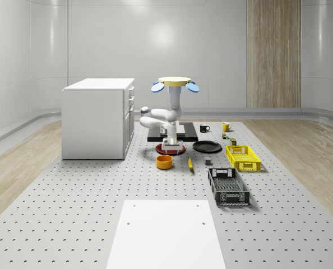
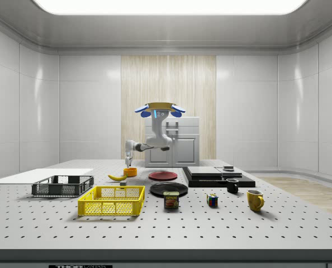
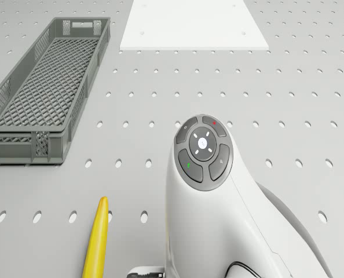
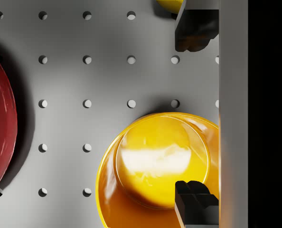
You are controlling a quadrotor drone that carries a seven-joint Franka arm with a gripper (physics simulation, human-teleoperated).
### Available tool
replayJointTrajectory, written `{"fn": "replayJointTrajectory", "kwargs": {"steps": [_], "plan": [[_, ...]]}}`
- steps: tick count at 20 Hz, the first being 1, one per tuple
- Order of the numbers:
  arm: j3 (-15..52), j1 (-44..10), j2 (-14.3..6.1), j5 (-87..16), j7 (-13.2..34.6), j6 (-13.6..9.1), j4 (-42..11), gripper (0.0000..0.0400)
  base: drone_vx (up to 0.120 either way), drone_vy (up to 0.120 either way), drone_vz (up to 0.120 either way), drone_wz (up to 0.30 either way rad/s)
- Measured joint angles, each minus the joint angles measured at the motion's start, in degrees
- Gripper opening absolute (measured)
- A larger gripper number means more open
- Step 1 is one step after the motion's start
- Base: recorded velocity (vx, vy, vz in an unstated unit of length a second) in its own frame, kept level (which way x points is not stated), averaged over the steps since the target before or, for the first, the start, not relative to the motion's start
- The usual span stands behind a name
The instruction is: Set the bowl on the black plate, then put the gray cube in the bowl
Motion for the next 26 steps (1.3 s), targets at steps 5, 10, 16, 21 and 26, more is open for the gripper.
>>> {"fn": "replayJointTrajectory", "kwargs": {"steps": [5,10,16,21,26], "plan": [[-2.13,-0.89,-0.17,-1.98,0.63,0.88,0.45,0.04,0.0,0.0,0.0,0.0],[-4.87,-1.63,-0.26,-4.54,0.9,2.0,1.22,0.04,0.0,0.0,0.0,0.0],[-7.39,-1.78,-0.28,-6.87,0.46,3.09,2.15,0.04,0.0,0.0,0.0,0.0],[-8.69,-1.62,-0.23,-8.08,-0.07,3.65,2.73,0.04,0.0,0.0,0.0,0.0],[-9.05,-2.66,0.34,-8.49,-0.11,3.72,3.98,0.04,0.0,0.0,0.0,0.0]]}}
